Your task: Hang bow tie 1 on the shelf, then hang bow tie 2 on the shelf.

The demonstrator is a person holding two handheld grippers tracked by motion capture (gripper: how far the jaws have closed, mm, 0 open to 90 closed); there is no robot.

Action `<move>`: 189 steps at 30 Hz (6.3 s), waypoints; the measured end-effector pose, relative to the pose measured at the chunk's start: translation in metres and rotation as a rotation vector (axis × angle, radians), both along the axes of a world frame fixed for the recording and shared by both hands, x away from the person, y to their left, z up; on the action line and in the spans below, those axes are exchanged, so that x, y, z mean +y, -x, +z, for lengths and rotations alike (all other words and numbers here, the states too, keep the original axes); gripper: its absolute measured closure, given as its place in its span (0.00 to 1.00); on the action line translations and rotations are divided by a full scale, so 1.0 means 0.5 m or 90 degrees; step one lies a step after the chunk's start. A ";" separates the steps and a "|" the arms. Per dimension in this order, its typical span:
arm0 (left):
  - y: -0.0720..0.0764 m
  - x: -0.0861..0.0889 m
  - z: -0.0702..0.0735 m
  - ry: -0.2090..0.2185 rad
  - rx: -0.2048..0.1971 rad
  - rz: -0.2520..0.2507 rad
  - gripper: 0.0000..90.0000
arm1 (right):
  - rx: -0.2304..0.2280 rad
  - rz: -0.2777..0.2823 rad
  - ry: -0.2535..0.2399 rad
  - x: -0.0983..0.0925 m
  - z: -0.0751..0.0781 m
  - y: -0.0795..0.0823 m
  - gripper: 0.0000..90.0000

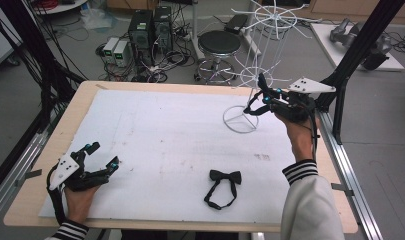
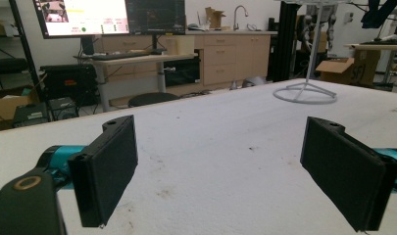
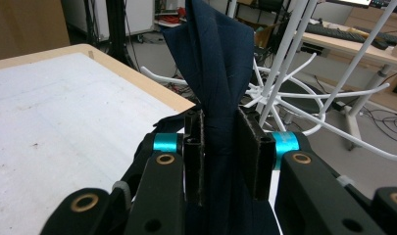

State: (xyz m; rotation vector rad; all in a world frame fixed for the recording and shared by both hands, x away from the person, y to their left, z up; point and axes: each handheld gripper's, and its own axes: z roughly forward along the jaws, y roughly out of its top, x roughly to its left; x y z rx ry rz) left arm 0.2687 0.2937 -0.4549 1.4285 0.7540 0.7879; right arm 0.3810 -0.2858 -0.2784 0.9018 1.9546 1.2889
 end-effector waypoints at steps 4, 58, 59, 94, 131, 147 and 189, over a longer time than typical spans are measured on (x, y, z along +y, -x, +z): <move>0.000 0.000 0.000 -0.001 0.000 0.000 0.16 | 0.005 -0.007 0.001 0.001 -0.003 -0.004 0.83; -0.001 0.002 0.000 0.002 0.000 -0.003 0.16 | 0.007 -0.070 0.035 0.001 0.020 -0.025 0.33; -0.001 0.002 0.000 0.002 0.000 -0.003 0.16 | 0.003 -0.069 0.023 0.000 0.022 -0.021 0.28; 0.000 0.002 0.000 0.007 0.001 -0.001 0.16 | -0.017 0.007 -0.100 -0.056 -0.071 0.137 0.13; 0.001 0.002 -0.001 0.007 -0.002 0.000 0.16 | 0.023 0.051 -0.118 -0.038 -0.178 0.180 0.13; 0.001 0.004 -0.001 0.007 -0.001 -0.002 0.16 | 0.043 0.090 -0.100 -0.030 -0.166 0.173 0.13; -0.001 0.003 0.000 0.008 0.003 0.003 0.16 | 0.238 0.327 0.196 0.146 -0.187 0.117 0.18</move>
